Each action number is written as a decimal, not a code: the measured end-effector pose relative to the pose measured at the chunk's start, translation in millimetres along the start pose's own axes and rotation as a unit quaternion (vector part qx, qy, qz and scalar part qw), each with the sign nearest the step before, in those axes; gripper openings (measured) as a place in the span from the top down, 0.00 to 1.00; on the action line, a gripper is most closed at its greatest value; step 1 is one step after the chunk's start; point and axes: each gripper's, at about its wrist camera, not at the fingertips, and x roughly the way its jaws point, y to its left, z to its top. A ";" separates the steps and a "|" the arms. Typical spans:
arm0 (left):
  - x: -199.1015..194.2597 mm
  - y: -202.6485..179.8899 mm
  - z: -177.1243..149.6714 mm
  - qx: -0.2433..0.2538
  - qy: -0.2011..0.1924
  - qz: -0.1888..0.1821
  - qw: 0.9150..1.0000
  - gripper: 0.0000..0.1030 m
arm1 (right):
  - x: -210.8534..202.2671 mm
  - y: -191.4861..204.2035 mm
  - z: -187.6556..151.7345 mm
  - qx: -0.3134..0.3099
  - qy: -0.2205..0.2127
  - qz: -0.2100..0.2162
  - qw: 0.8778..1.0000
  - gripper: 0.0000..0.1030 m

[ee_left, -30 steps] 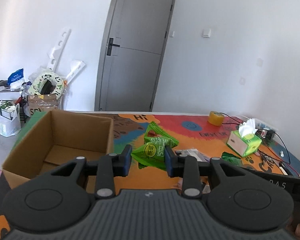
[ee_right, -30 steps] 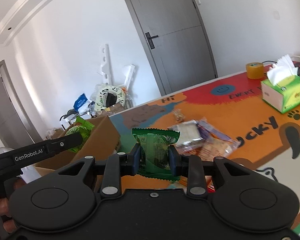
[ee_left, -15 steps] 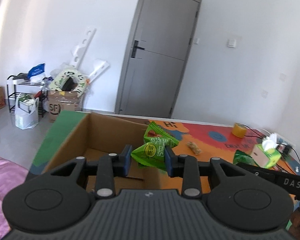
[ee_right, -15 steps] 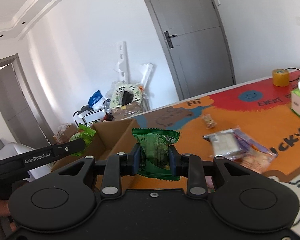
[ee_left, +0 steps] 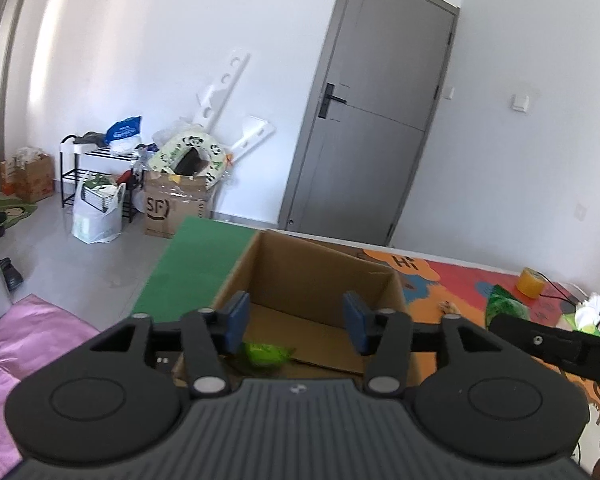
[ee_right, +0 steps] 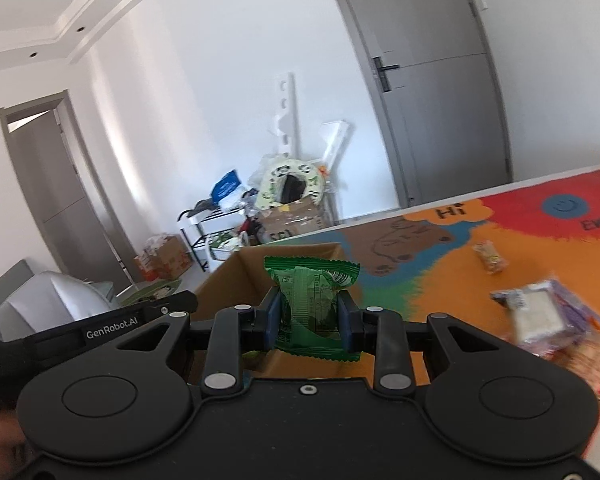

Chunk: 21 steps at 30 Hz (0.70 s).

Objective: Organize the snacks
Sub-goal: 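Carry both green bags over the box and open both tools to drop them, then move both open tools back to the snack pile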

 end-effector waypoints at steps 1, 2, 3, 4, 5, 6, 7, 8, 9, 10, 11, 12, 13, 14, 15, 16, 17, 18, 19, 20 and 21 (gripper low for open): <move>-1.1 2.8 0.5 -0.003 0.000 0.000 1.000 0.49 | 3.1 3.7 0.2 -0.003 0.002 0.004 1.000 0.71; -2.2 4.4 0.8 -0.004 0.000 0.001 1.000 0.49 | 6.4 7.1 0.7 -0.005 0.003 0.008 1.000 0.71; -3.4 6.7 1.1 -0.007 0.001 0.002 1.000 0.49 | 10.2 10.5 1.1 -0.006 0.006 0.012 1.000 0.71; -4.6 9.3 1.2 -0.009 0.001 0.003 1.000 0.49 | 13.4 13.8 2.0 -0.007 0.008 0.016 1.000 0.71; -5.5 11.1 1.2 -0.010 0.001 0.004 1.000 0.48 | 16.4 16.7 2.9 -0.008 0.010 0.020 1.000 0.71; -5.9 12.2 1.4 -0.012 0.002 0.004 1.000 0.48 | 20.4 20.0 3.6 -0.009 0.011 0.026 1.000 0.71; -7.3 11.7 0.6 -0.013 0.003 0.005 1.000 0.47 | 23.1 23.2 4.4 -0.010 0.011 0.030 0.999 0.71; -7.8 12.7 0.3 -0.013 0.003 0.005 1.000 0.45 | 26.7 26.1 5.2 -0.011 0.009 0.037 0.999 0.70; -7.4 14.1 0.7 -0.013 0.005 0.006 1.000 0.45 | 28.8 27.6 6.2 -0.009 0.008 0.043 0.999 0.70; -6.9 14.8 1.4 -0.013 0.006 0.007 1.000 0.43 | 32.4 28.8 7.1 -0.006 0.009 0.047 0.999 0.67; -6.9 14.9 1.6 -0.014 0.008 0.009 1.000 0.41 | 34.9 29.0 8.0 -0.003 0.011 0.046 0.999 0.60; -6.3 15.7 1.8 -0.015 0.010 0.011 1.000 0.39 | 35.4 27.9 8.2 0.001 0.012 0.039 0.999 0.55; -6.5 15.6 1.8 -0.015 0.011 0.012 1.000 0.34 | 33.8 26.7 7.9 0.004 0.010 0.034 0.999 0.49; -7.0 15.6 1.7 -0.016 0.011 0.013 1.000 0.28 | 31.1 24.5 6.9 0.005 0.005 0.035 0.999 0.48; -7.6 15.3 0.7 -0.016 0.010 0.013 1.000 0.26 | 26.7 21.8 6.0 0.005 0.002 0.037 0.999 0.48; -7.8 13.6 0.4 -0.016 0.009 0.011 1.000 0.24 | 24.5 19.8 4.8 0.007 0.003 0.037 0.999 0.47; -7.4 10.9 -0.1 -0.016 0.009 0.008 1.000 0.22 | 22.0 16.9 3.9 0.010 0.004 0.035 0.999 0.45; -7.1 7.7 -0.7 -0.015 0.012 0.006 1.000 0.21 | 17.6 13.0 2.6 0.013 0.004 0.029 0.999 0.44; -6.5 5.6 -1.3 -0.014 0.015 0.004 1.000 0.20 | 16.6 10.5 2.0 0.015 0.004 0.023 1.000 0.42; -6.3 1.7 -2.2 -0.013 0.017 0.001 1.000 0.18 | 12.0 6.5 0.2 0.017 0.004 0.015 1.000 0.39; -6.9 -2.2 -4.3 -0.010 0.018 -0.003 1.000 0.18 | 8.3 2.6 -1.5 0.019 0.004 0.010 1.000 0.38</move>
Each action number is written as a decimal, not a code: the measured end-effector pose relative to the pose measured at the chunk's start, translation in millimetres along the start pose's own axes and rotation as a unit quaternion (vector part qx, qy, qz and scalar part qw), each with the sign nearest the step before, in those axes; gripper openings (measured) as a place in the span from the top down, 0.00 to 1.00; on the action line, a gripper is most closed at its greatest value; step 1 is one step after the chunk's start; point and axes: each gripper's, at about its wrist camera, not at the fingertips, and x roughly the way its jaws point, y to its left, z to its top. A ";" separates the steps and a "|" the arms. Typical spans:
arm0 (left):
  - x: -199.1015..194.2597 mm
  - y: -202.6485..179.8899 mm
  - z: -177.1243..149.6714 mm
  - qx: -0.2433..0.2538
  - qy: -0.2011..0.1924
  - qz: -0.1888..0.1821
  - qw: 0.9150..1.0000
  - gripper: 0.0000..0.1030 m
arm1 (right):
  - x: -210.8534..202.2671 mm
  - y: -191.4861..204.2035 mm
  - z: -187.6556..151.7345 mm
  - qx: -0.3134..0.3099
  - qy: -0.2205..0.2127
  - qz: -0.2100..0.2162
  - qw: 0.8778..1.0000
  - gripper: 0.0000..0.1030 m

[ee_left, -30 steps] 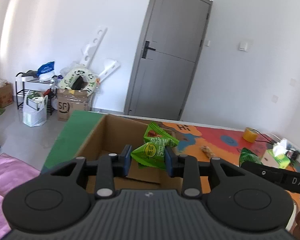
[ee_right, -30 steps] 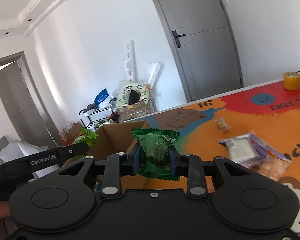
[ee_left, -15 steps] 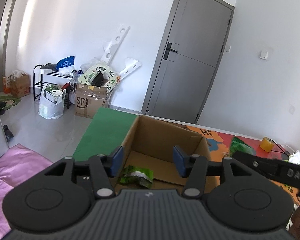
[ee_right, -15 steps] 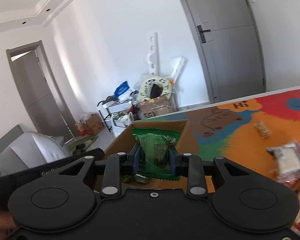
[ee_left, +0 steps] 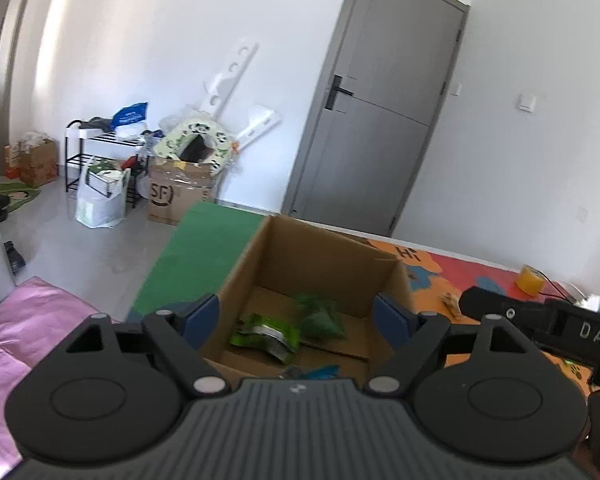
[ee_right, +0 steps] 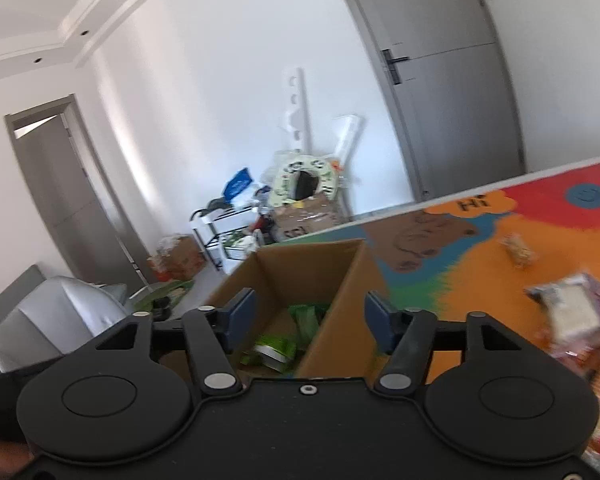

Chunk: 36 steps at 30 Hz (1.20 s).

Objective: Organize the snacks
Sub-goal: 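Move both open tools back to the snack pile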

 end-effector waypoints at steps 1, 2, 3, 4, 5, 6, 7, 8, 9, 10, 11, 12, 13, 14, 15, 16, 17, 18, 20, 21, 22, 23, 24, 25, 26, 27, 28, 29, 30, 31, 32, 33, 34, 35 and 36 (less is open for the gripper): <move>0.2 -3.3 -1.0 0.003 0.002 -0.004 1.000 0.17 | -2.8 -3.5 -1.3 0.002 0.001 -0.004 1.000 0.36; 0.2 -6.3 -2.4 0.005 0.003 -0.007 1.000 0.16 | -5.3 -6.6 -2.4 0.004 0.002 -0.008 1.000 0.34; 0.0 -9.6 -3.8 0.007 0.005 -0.010 1.000 0.16 | -10.2 -10.6 -3.9 0.006 0.002 -0.013 1.000 0.32; -0.6 -12.5 -4.8 0.009 0.005 -0.014 1.000 0.15 | -14.0 -13.8 -4.8 0.009 0.001 -0.018 1.000 0.30; -0.9 -14.9 -5.7 0.010 0.005 -0.018 1.000 0.13 | -18.5 -17.5 -6.1 0.012 0.000 -0.023 1.000 0.29; -1.4 -18.0 -6.7 0.013 0.006 -0.022 1.000 0.12 | -22.5 -21.1 -7.6 0.015 -0.001 -0.027 1.000 0.28; -1.9 -21.2 -7.9 0.015 0.006 -0.026 1.000 0.11 | -25.4 -24.6 -8.6 0.017 -0.001 -0.030 0.999 0.27; -2.5 -24.2 -8.9 0.017 0.007 -0.030 0.999 0.11 | -30.0 -28.4 -10.3 0.018 -0.001 -0.035 0.999 0.26; -3.0 -27.2 -10.4 0.020 0.008 -0.035 0.999 0.11 | -34.4 -32.4 -11.8 0.019 -0.002 -0.040 0.999 0.25; -3.6 -30.2 -11.7 0.022 0.009 -0.040 0.999 0.11 | -38.4 -36.0 -13.0 0.021 -0.004 -0.044 0.999 0.22; -4.4 -32.7 -13.4 0.024 0.010 -0.043 0.999 0.11 | -42.3 -39.9 -14.2 0.023 -0.006 -0.048 0.999 0.19; -5.1 -35.8 -15.1 0.025 0.011 -0.048 0.998 0.11 | -48.2 -44.4 -15.7 0.026 -0.008 -0.053 0.998 0.18; -5.7 -38.4 -16.5 0.025 0.012 -0.052 0.998 0.11 | -52.9 -47.5 -17.1 0.028 -0.010 -0.056 0.998 0.18; -6.1 -41.5 -17.9 0.027 0.013 -0.057 0.998 0.11 | -57.6 -50.9 -18.6 0.030 -0.011 -0.060 0.998 0.17; -7.3 -45.0 -19.5 0.029 0.013 -0.063 0.998 0.11 | -61.9 -53.9 -20.6 0.032 -0.012 -0.064 0.997 0.17; -8.2 -48.7 -20.5 0.032 0.014 -0.067 0.997 0.11 | -65.8 -56.5 -22.2 0.033 -0.012 -0.068 0.997 0.16; -9.2 -51.6 -21.6 0.036 0.013 -0.071 0.997 0.11 | -68.4 -59.1 -23.5 0.035 -0.012 -0.071 0.997 0.15; -10.5 -55.7 -23.6 0.041 0.013 -0.077 0.996 0.11 | -72.3 -62.4 -25.0 0.037 -0.013 -0.075 0.996 0.14; -11.9 -62.0 -26.3 0.043 0.016 -0.086 0.995 0.11 | -79.9 -68.5 -27.9 0.041 -0.014 -0.084 0.996 0.13; -12.5 -64.5 -28.4 0.042 0.018 -0.088 0.995 0.11 | -83.6 -71.5 -29.2 0.043 -0.015 -0.088 0.995 0.13; -12.9 -67.7 -30.4 0.042 0.020 -0.092 0.995 0.11 | -86.9 -74.8 -30.1 0.044 -0.016 -0.092 0.995 0.13; -13.0 -70.5 -31.5 0.042 0.022 -0.095 0.994 0.11 | -90.1 -78.1 -31.4 0.047 -0.017 -0.096 0.994 0.13; -12.8 -73.2 -32.4 0.043 0.024 -0.096 0.994 0.11 | -94.0 -81.0 -32.7 0.050 -0.017 -0.101 0.994 0.13; -13.1 -75.9 -33.7 0.045 0.026 -0.100 0.994 0.11 | -96.9 -83.9 -33.9 0.051 -0.017 -0.103 0.993 0.13; -13.8 -78.4 -34.8 0.047 0.028 -0.106 0.993 0.11 | -99.9 -86.9 -35.1 0.053 -0.017 -0.106 0.993 0.13; -14.6 -81.1 -35.6 0.050 0.028 -0.111 0.992 0.11 | -103.5 -89.5 -36.8 0.054 -0.018 -0.110 0.992 0.13; -15.2 -84.6 -36.6 0.054 0.029 -0.114 0.992 0.11 | -107.1 -92.4 -38.6 0.054 -0.018 -0.114 0.992 0.13; -15.7 -87.1 -37.5 0.056 0.029 -0.115 0.991 0.11 | -109.7 -95.1 -40.1 0.055 -0.018 -0.117 0.991 0.13; -16.6 -89.2 -39.2 0.058 0.030 -0.117 0.991 0.11 | -112.3 -97.7 -41.2 0.057 -0.018 -0.121 0.991 0.13; -16.6 -91.8 -40.5 0.060 0.032 -0.119 0.991 0.11 | -114.9 -100.2 -42.4 0.059 -0.017 -0.123 0.990 0.13; -16.2 -94.2 -41.8 0.061 0.034 -0.123 0.990 0.11 | -118.0 -103.2 -43.7 0.061 -0.018 -0.126 0.990 0.13; -15.6 -96.6 -43.1 0.062 0.037 -0.125 0.989 0.11 | -120.4 -105.7 -44.4 0.063 -0.019 -0.128 0.990 0.13; -15.1 -99.6 -44.7 0.064 0.040 -0.128 0.989 0.11 | -123.5 -108.1 -45.1 0.065 -0.020 -0.130 0.989 0.13; -14.7 -102.8 -46.4 0.066 0.041 -0.130 0.989 0.11 | -125.4 -110.4 -45.7 0.067 -0.021 -0.131 0.989 0.13; -14.6 -105.9 -48.0 0.069 0.041 -0.133 0.988 0.11 | -127.5 -112.9 -46.4 0.069 -0.022 -0.133 0.988 0.13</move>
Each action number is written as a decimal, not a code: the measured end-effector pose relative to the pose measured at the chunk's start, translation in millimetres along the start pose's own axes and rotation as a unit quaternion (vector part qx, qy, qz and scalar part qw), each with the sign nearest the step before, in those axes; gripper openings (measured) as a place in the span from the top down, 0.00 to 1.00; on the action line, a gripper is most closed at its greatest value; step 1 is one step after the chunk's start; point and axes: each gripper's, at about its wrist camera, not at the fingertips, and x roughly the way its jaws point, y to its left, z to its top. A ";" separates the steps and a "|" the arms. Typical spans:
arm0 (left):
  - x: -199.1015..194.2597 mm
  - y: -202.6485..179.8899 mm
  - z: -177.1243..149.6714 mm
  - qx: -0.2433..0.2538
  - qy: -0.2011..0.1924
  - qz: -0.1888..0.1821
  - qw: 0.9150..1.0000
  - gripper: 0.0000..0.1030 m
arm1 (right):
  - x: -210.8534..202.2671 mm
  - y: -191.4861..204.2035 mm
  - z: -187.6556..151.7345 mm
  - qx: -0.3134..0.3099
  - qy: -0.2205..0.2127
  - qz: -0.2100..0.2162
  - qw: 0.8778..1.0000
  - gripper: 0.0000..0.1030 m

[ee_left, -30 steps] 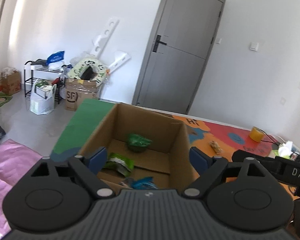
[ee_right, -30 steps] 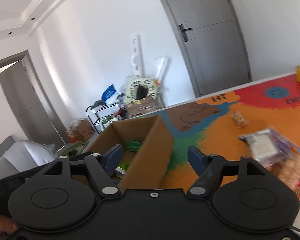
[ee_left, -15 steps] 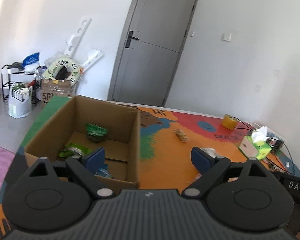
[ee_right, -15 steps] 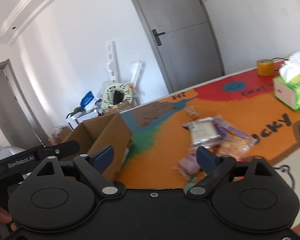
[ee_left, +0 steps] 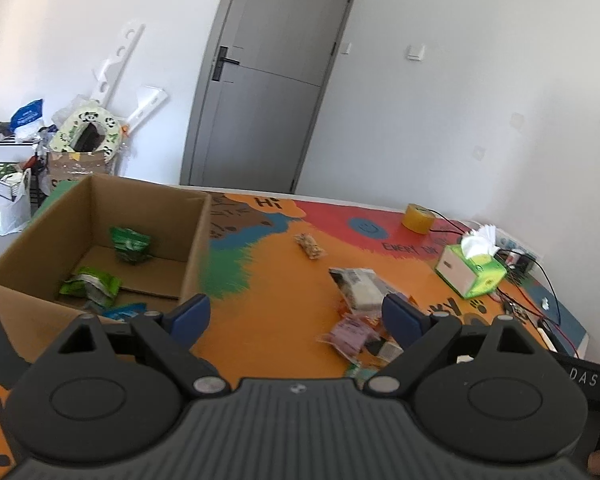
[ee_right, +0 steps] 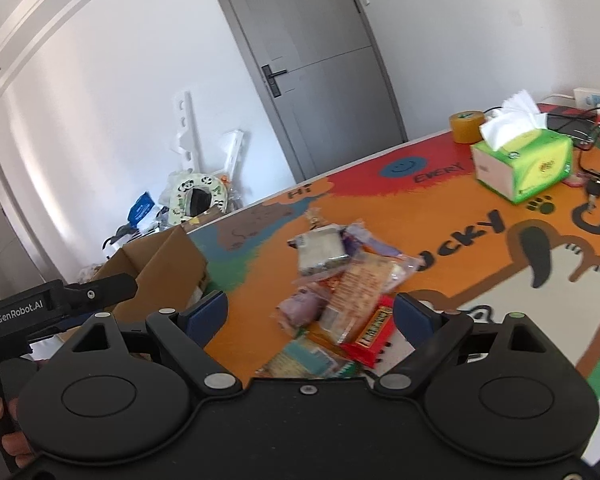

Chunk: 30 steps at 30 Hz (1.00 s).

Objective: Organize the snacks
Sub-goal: 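Move both open tools back to the snack pile, then grasp a clear pastry packet with the left tool while the right grasps a red candy packet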

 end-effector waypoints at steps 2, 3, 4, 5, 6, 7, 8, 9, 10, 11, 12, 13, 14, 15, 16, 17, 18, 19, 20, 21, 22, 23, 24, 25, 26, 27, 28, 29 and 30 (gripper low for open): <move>1.2 -6.0 -2.7 0.006 0.001 -0.003 1.000 0.11 | -2.2 -6.0 -0.5 0.003 0.000 -0.003 1.000 0.13; 1.8 -8.8 -3.9 0.008 0.002 -0.003 1.000 0.11 | -3.0 -8.7 -1.1 0.005 0.000 -0.004 1.000 0.13; 3.0 -11.6 -5.2 0.010 0.002 -0.005 1.000 0.11 | -4.1 -10.3 -2.0 0.006 0.000 -0.005 1.000 0.13; 4.8 -14.2 -6.7 0.012 0.003 -0.008 1.000 0.11 | -4.4 -12.6 -2.8 0.007 0.001 -0.006 1.000 0.13; 6.8 -16.8 -7.9 0.014 0.007 -0.011 1.000 0.11 | -4.1 -14.6 -3.6 0.009 0.002 -0.007 1.000 0.13; 8.9 -18.7 -9.7 0.015 0.011 -0.014 1.000 0.12 | -3.8 -16.5 -4.7 0.011 0.004 -0.008 1.000 0.14; 11.9 -21.0 -11.7 0.017 0.016 -0.017 1.000 0.12 | -3.2 -18.5 -5.4 0.013 0.006 -0.010 1.000 0.16; 13.9 -22.8 -13.7 0.018 0.020 -0.020 0.999 0.12 | -2.3 -21.0 -6.3 0.016 0.008 -0.012 1.000 0.16; 17.1 -25.3 -16.4 0.020 0.024 -0.023 0.999 0.12 | -1.5 -24.3 -7.6 0.019 0.009 -0.014 1.000 0.16; 19.8 -27.9 -19.1 0.023 0.028 -0.024 0.999 0.13 | -1.2 -26.8 -8.6 0.022 0.010 -0.016 1.000 0.16; 23.6 -30.4 -21.3 0.026 0.033 -0.025 0.999 0.13 | -0.9 -29.4 -9.4 0.025 0.011 -0.017 0.999 0.16; 26.8 -32.6 -23.5 0.028 0.036 -0.026 0.999 0.13 | -0.7 -31.6 -9.9 0.026 0.011 -0.017 0.999 0.17; 30.1 -34.3 -25.3 0.029 0.040 -0.026 0.998 0.13 | -0.5 -33.4 -10.6 0.027 0.012 -0.018 0.999 0.19; 33.7 -36.2 -27.2 0.030 0.045 -0.026 0.998 0.13 | 0.1 -35.9 -11.4 0.030 0.013 -0.019 0.999 0.20; 36.6 -37.6 -28.7 0.031 0.049 -0.027 0.998 0.13 | 0.5 -38.2 -11.9 0.031 0.015 -0.019 0.999 0.22; 38.9 -39.0 -30.3 0.031 0.052 -0.028 0.998 0.13 | 1.2 -40.4 -12.9 0.033 0.017 -0.019 0.999 0.23; 42.3 -41.0 -32.0 0.032 0.057 -0.028 0.997 0.13 | 1.7 -42.5 -14.0 0.035 0.019 -0.020 0.999 0.23; 44.9 -42.5 -33.8 0.033 0.061 -0.029 0.997 0.13 | 2.3 -44.7 -15.1 0.036 0.020 -0.020 0.999 0.24; 47.1 -43.8 -36.0 0.034 0.064 -0.030 0.997 0.13 | 2.8 -46.9 -15.9 0.037 0.022 -0.021 0.999 0.25; 50.1 -46.0 -38.4 0.036 0.067 -0.030 0.997 0.13 | 3.1 -48.9 -16.8 0.039 0.023 -0.021 0.999 0.25; 52.8 -47.7 -40.4 0.038 0.070 -0.029 0.996 0.13 | 3.7 -51.0 -17.4 0.040 0.024 -0.021 0.999 0.26; 55.3 -49.6 -42.7 0.040 0.073 -0.029 0.996 0.13 | 4.4 -53.3 -18.2 0.043 0.025 -0.021 0.999 0.27; 58.3 -51.4 -44.7 0.042 0.077 -0.029 0.996 0.13 | 5.4 -55.7 -18.7 0.045 0.027 -0.021 0.998 0.27; 61.2 -52.9 -46.4 0.044 0.081 -0.029 0.995 0.13 | 6.7 -57.7 -18.8 0.048 0.028 -0.021 0.998 0.28; 64.2 -54.2 -48.2 0.046 0.085 -0.029 0.995 0.13 | 7.7 -59.4 -19.4 0.049 0.029 -0.021 0.998 0.29; 68.0 -55.8 -50.5 0.048 0.090 -0.030 0.994 0.13 | 8.7 -60.8 -19.9 0.050 0.030 -0.021 0.998 0.29; 71.3 -57.1 -52.2 0.050 0.094 -0.031 0.994 0.13 | 10.2 -62.3 -20.0 0.051 0.032 -0.021 0.998 0.30; 74.7 -58.3 -53.9 0.052 0.097 -0.031 0.993 0.13 | 12.0 -63.9 -20.5 0.053 0.034 -0.020 0.998 0.31; 77.8 -59.4 -56.1 0.054 0.101 -0.031 0.993 0.13 | 13.8 -64.7 -21.2 0.054 0.036 -0.019 0.998 0.32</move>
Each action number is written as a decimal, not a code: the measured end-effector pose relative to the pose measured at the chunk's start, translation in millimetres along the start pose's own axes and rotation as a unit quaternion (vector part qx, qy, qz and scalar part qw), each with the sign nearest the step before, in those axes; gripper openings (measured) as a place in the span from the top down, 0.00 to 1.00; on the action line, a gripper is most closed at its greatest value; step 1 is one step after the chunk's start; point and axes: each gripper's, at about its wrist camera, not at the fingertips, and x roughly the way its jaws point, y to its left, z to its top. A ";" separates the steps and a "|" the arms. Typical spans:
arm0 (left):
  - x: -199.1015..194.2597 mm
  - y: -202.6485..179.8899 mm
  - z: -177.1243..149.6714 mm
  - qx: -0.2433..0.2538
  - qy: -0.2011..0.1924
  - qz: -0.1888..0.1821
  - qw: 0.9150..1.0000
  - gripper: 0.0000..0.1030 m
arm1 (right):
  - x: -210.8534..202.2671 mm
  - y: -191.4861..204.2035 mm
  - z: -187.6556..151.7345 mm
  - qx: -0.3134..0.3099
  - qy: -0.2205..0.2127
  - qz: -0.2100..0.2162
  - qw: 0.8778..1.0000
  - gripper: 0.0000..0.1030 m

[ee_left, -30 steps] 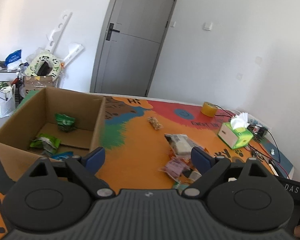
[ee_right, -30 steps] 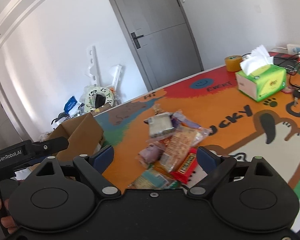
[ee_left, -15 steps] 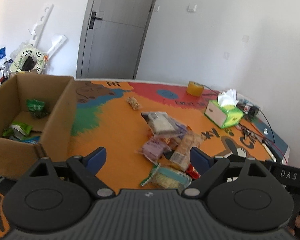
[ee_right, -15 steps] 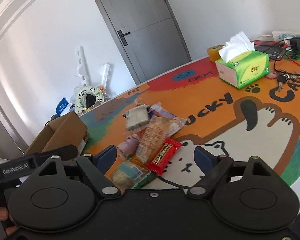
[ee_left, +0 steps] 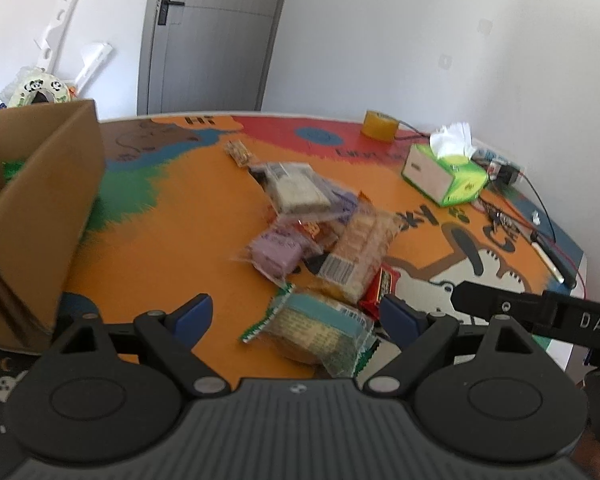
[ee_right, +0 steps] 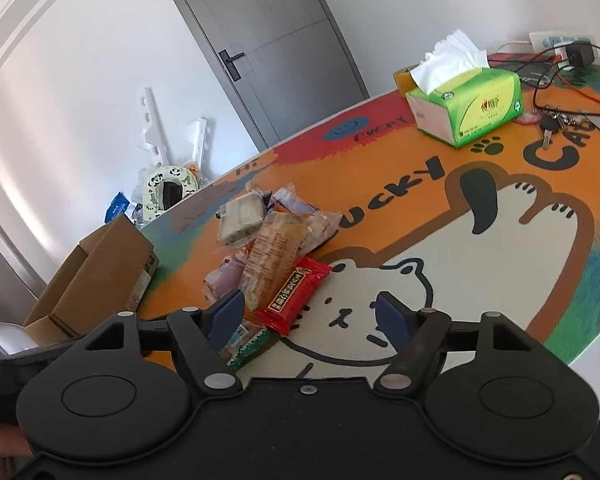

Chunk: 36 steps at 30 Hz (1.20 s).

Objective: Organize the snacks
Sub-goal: 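Grasp a clear pastry packet with the left tool while the right grasps a red candy packet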

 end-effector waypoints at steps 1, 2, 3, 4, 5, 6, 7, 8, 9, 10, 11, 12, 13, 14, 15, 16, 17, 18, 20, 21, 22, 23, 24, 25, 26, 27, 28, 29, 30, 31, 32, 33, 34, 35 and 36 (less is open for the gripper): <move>3.8 -1.1 -1.5 0.003 0.004 0.000 1.000 0.13 | 2.2 -0.7 -0.2 0.001 0.002 0.000 1.000 0.32; 7.2 -1.7 -2.6 0.005 0.008 0.000 1.000 0.13 | 4.3 -1.4 -0.3 0.002 0.004 -0.001 1.000 0.33; 11.3 -2.3 -3.9 0.007 0.012 0.001 1.000 0.13 | 5.9 -2.2 -0.2 0.003 0.006 -0.001 1.000 0.33; 14.4 -2.6 -5.1 0.008 0.016 0.002 1.000 0.13 | 7.6 -3.0 0.0 0.004 0.008 -0.001 1.000 0.34; 17.8 -2.9 -6.2 0.010 0.020 0.003 1.000 0.13 | 9.2 -3.5 0.3 0.005 0.009 -0.001 1.000 0.34; 21.8 -3.2 -7.1 0.011 0.025 0.003 1.000 0.13 | 10.3 -3.8 0.7 0.006 0.009 -0.002 1.000 0.34; 24.4 -3.4 -7.6 0.013 0.027 0.002 1.000 0.13 | 11.6 -4.2 1.0 0.006 0.010 -0.002 1.000 0.35; 26.7 -3.8 -8.2 0.015 0.028 0.002 1.000 0.13 | 13.0 -4.3 1.2 0.006 0.010 -0.002 1.000 0.35; 29.2 -4.3 -8.6 0.017 0.028 0.005 0.999 0.13 | 14.0 -4.6 1.3 0.006 0.011 -0.002 1.000 0.35; 30.7 -4.6 -9.0 0.020 0.027 0.007 0.999 0.13 | 15.2 -4.8 1.4 0.007 0.011 -0.002 1.000 0.35; 31.2 -5.3 -9.3 0.024 0.024 0.008 0.999 0.13 | 16.7 -4.9 1.3 0.007 0.012 -0.002 1.000 0.35; 31.9 -6.0 -9.5 0.027 0.023 0.008 0.999 0.13 | 17.9 -5.1 1.4 0.007 0.013 -0.002 1.000 0.35; 32.6 -7.0 -10.0 0.033 0.022 0.009 0.999 0.13 | 19.3 -5.1 1.5 0.008 0.015 -0.001 1.000 0.35; 32.8 -8.3 -10.4 0.038 0.021 0.011 0.999 0.13 | 20.7 -5.3 1.7 0.008 0.015 -0.001 1.000 0.35; 32.4 -8.7 -11.0 0.042 0.019 0.011 0.999 0.14 | 22.2 -5.0 1.9 0.008 0.016 -0.001 1.000 0.35; 32.0 -8.8 -11.4 0.043 0.018 0.007 0.999 0.20 | 24.0 -4.5 2.1 0.008 0.016 0.000 1.000 0.35; 31.2 -9.3 -11.9 0.046 0.016 0.003 0.999 0.30 | 25.6 -3.8 2.4 0.008 0.017 0.001 1.000 0.35; 30.0 -9.9 -12.4 0.051 0.015 0.000 0.999 0.34 | 28.1 -2.7 2.3 0.007 0.019 0.002 1.000 0.35; 27.3 -9.0 -12.9 0.054 0.014 -0.002 0.998 0.43 | 32.6 -0.3 2.6 0.005 0.021 0.001 1.000 0.35; 26.9 -8.1 -12.7 0.053 0.014 -0.005 0.999 0.45 | 35.0 1.7 2.4 0.002 0.021 0.000 1.000 0.35; 25.8 -6.6 -13.0 0.051 0.013 -0.007 0.999 0.49 | 37.4 4.0 2.4 0.000 0.022 0.000 1.000 0.35; 24.1 -4.3 -13.2 0.048 0.013 -0.012 0.999 0.52 | 39.9 5.9 2.3 -0.001 0.022 0.001 1.000 0.35; 22.9 -2.7 -13.1 0.044 0.015 -0.013 0.999 0.52 | 42.2 7.9 2.3 -0.003 0.023 0.002 1.000 0.35; 21.8 -1.5 -12.9 0.041 0.015 -0.011 0.999 0.52 | 44.3 9.7 2.5 -0.004 0.023 0.003 1.000 0.35; 20.6 0.8 -12.7 0.037 0.014 -0.008 0.999 0.53 | 47.2 12.2 2.5 -0.007 0.024 0.002 1.000 0.35; 19.1 3.7 -12.4 0.032 0.014 -0.006 0.999 0.53 | 50.2 14.7 2.8 -0.010 0.024 0.001 1.000 0.35; 17.7 6.3 -11.9 0.029 0.014 -0.004 0.999 0.53 | 52.7 17.1 3.1 -0.013 0.024 0.000 1.000 0.35; 16.1 9.2 -11.2 0.025 0.013 -0.002 1.000 0.53 | 54.7 19.5 3.6 -0.016 0.024 0.000 1.000 0.35; 14.1 12.6 -10.6 0.021 0.011 0.001 1.000 0.53 | 57.0 22.1 3.8 -0.019 0.024 -0.001 1.000 0.35; 12.0 16.3 -9.5 0.017 0.008 0.004 1.000 0.53 | 59.1 24.5 4.0 -0.022 0.025 -0.001 0.999 0.35; 10.2 19.3 -8.3 0.014 0.006 0.007 1.000 0.53 | 61.5 27.1 3.9 -0.025 0.026 -0.002 0.999 0.36; 8.3 23.1 -7.0 0.009 0.002 0.010 1.000 0.53 | 63.7 29.2 4.1 -0.028 0.027 -0.003 0.999 0.36; 7.0 25.8 -5.9 0.006 -0.001 0.013 1.000 0.53 | 65.8 31.5 3.8 -0.030 0.029 -0.003 0.999 0.37; 5.9 28.8 -4.8 0.002 -0.003 0.016 1.000 0.53 | 68.2 33.6 3.2 -0.033 0.032 -0.004 0.999 0.38; 5.7 30.5 -3.5 0.000 -0.005 0.019 1.000 0.53 | 70.1 35.6 2.5 -0.036 0.034 -0.006 0.999 0.39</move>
